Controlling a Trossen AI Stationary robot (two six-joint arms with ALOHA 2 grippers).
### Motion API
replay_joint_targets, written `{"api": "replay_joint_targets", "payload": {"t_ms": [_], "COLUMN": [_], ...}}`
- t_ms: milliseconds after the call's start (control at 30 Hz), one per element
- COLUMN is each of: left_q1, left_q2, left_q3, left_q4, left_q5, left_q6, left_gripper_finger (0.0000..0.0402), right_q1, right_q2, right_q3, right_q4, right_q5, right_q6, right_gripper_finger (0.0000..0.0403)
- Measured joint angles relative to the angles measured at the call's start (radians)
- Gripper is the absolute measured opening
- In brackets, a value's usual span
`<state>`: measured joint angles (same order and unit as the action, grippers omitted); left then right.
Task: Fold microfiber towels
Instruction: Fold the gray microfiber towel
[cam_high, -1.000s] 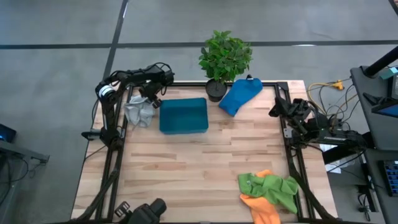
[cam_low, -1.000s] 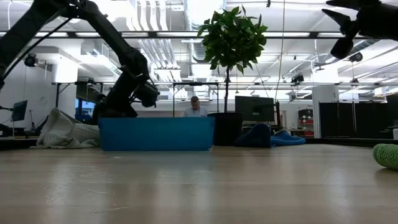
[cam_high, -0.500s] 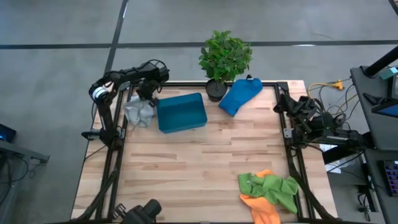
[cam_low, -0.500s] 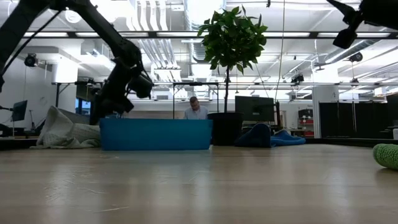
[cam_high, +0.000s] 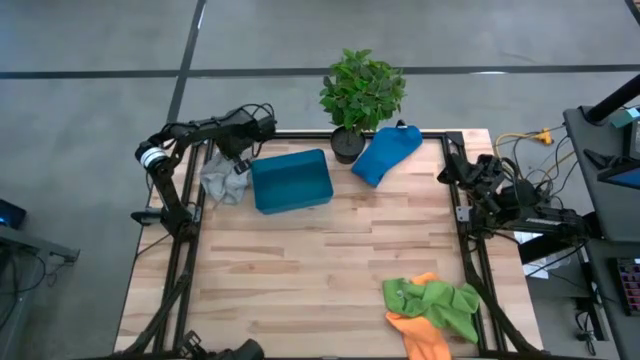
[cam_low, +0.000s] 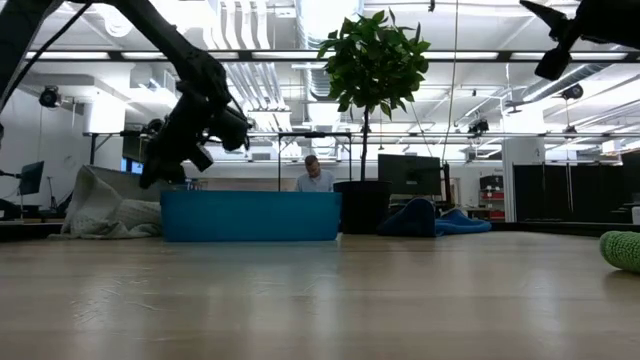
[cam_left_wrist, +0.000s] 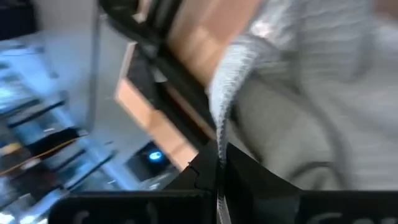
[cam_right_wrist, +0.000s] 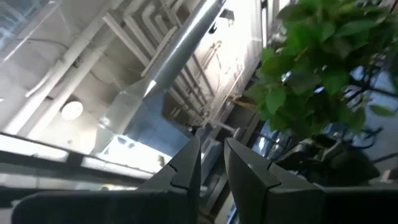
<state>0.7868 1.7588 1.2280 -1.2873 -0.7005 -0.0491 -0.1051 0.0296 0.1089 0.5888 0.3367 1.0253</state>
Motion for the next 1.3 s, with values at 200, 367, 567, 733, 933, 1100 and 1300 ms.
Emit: {"api": "replay_joint_targets", "payload": {"t_ms": [200,367,567,733,933,1100,1300], "left_q1": [-0.004,-0.007,-0.015,-0.020,-0.036,-0.042,-0.041], "left_q2": [0.014,0.056,0.094,0.096,0.096,0.096,0.079], "left_q3": [-0.072,-0.083,-0.083,-0.066,-0.051,-0.051,-0.053], "left_q4": [0.030,0.079,0.171,0.233,0.334,0.337,0.275], "left_q5": [-0.086,-0.094,-0.091,-0.091,-0.056,-0.060,-0.086], "left_q6": [-0.028,-0.077,-0.113,-0.152,-0.148,-0.154,-0.155], "left_gripper_finger": [0.0000,0.0000,0.0000,0.0000,0.0000,0.0000,0.0000], "right_q1": [0.001,0.001,0.001,0.001,0.001,0.001,0.001], "right_q2": [0.000,0.000,0.000,0.000,0.000,0.014,0.082], "right_q3": [0.007,0.038,0.084,0.110,0.124,0.126,0.133], "right_q4": [0.000,-0.001,-0.008,-0.010,-0.014,-0.018,-0.017], "right_q5": [-0.075,-0.076,-0.079,-0.085,-0.085,-0.085,-0.084], "right_q6": [0.022,-0.009,-0.039,-0.058,-0.091,-0.087,-0.087], "right_gripper_finger": [0.0068,0.0068,0.0068,0.0068,0.0068,0.0068,0.0068]}}
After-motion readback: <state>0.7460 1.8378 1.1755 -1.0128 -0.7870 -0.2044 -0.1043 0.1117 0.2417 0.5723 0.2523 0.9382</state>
